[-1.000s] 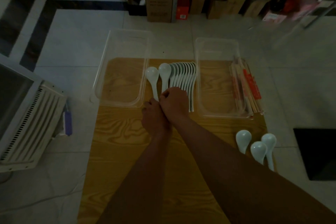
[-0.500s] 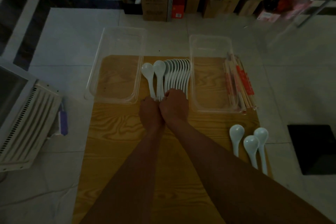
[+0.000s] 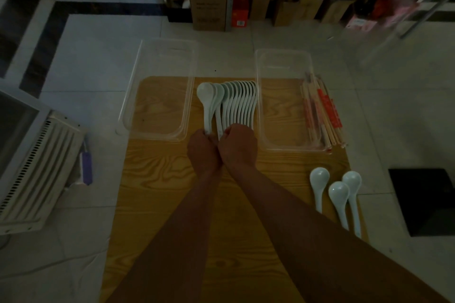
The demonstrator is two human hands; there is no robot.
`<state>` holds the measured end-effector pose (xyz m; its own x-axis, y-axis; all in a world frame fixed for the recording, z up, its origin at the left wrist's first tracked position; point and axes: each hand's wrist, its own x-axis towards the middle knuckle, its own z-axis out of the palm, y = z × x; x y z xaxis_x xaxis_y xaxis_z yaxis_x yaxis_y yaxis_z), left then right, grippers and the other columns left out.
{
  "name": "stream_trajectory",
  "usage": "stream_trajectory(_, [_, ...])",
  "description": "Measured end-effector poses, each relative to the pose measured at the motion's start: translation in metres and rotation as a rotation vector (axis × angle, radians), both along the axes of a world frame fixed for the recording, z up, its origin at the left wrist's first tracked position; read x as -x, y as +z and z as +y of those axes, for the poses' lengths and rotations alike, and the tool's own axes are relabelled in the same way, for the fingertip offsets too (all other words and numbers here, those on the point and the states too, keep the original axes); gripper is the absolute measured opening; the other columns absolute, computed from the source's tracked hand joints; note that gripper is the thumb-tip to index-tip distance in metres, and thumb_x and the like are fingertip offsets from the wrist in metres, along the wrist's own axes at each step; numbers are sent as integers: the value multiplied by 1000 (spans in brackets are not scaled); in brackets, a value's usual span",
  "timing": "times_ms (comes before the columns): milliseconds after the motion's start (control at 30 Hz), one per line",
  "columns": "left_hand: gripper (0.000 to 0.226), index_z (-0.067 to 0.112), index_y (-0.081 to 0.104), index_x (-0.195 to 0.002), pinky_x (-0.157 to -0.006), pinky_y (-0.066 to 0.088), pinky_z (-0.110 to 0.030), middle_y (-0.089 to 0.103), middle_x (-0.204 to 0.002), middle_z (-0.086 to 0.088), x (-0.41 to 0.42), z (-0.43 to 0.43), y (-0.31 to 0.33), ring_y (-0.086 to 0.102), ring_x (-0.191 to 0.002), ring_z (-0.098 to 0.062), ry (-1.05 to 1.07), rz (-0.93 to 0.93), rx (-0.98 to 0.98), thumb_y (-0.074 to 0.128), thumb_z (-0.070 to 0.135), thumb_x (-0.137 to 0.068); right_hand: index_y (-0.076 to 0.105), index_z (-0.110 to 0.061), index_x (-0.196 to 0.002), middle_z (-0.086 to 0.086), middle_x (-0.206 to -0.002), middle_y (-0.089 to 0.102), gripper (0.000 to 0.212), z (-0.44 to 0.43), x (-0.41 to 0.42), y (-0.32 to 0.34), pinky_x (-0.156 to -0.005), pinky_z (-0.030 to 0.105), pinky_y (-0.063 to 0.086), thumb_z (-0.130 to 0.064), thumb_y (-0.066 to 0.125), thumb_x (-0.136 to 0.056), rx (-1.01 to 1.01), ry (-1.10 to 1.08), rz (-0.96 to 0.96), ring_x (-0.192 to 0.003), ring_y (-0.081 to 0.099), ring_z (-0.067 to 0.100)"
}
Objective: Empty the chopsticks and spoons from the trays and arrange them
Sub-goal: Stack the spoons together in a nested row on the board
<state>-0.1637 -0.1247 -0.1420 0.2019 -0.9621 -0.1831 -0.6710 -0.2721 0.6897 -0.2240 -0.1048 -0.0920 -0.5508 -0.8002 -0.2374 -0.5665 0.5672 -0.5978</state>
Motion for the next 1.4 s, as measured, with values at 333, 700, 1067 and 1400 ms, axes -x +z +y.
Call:
stream_trajectory(333, [29,3,54,-122,-75,46,-33,51,-123,-15,3,-5,2,51,-112,-30,-119,-320,-69,46,19,-99,70,-12,-97,3,-96,69,17,-3,-5,-6,-77,33,56,-19,56,-92,-11,-27,28,-88,66,17])
stream_trajectory(700, [36,-4,45,-129,-88,50,-40,26,-151,-20,10,2,2,35,-132,-37,-189,-427,-35,42,18,-100,69,-12,-99,4,-99,68,16,1,1,-5,-78,34,55,-18,55,-94,-15,10,52,-92,65,18])
stream_trajectory(1067, [34,-4,50,-120,-86,49,-36,58,-119,-23,13,-12,-1,56,-113,-36,-221,-574,-48,42,20,-98,66,-12,-96,4,-96,67,14,1,7,-4,-75,33,54,-17,54,-94,-23,31,27,-88,64,18])
stream_trajectory(1400, [52,-1,44,-130,-99,39,-45,51,-131,-22,10,-10,-4,38,-132,-42,-240,-501,-57,34,37,-96,65,-13,-95,2,-93,66,13,-1,5,-7,-75,35,55,-20,54,-94,-26,37,3,-85,63,17])
